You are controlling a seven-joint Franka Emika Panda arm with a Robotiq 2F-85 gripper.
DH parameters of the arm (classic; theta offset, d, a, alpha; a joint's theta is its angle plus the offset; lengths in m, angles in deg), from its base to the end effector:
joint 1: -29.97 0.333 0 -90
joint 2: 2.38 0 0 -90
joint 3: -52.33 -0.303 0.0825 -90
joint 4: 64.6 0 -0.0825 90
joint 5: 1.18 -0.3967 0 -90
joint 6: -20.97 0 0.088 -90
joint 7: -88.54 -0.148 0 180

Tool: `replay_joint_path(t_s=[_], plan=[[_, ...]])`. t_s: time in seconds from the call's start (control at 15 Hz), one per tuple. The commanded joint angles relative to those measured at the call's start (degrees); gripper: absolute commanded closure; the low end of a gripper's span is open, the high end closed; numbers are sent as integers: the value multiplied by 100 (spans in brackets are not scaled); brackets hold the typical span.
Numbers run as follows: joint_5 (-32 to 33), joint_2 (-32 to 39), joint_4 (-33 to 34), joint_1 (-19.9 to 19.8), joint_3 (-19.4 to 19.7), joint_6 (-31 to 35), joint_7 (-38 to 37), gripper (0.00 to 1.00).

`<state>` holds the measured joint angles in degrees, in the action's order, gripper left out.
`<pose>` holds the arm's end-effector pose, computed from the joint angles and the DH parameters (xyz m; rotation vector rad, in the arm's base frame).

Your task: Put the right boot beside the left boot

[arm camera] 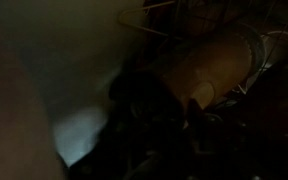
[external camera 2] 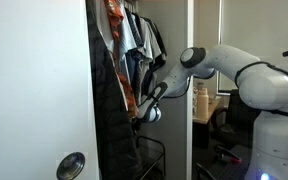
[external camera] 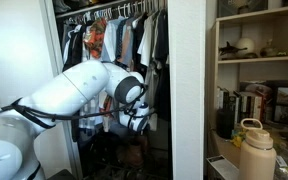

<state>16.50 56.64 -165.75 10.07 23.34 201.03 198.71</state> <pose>0.6746 0.1152 0.0432 1.4467 2.4422 0.8031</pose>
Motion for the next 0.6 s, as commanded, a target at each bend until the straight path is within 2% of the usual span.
replay_joint_path(t_s=[0.0, 0.27, 0.4, 0.47, 0.53], plan=[[41, -307, -313, -163, -108, 247, -115, 48], [64, -435, -408, -175, -88, 400, -232, 19], [-38, -622, -494, -48, 26, 404, -471, 4], [-142, -811, -585, 73, 140, 388, -752, 0], [-194, -971, -679, 133, 197, 359, -1000, 0]])
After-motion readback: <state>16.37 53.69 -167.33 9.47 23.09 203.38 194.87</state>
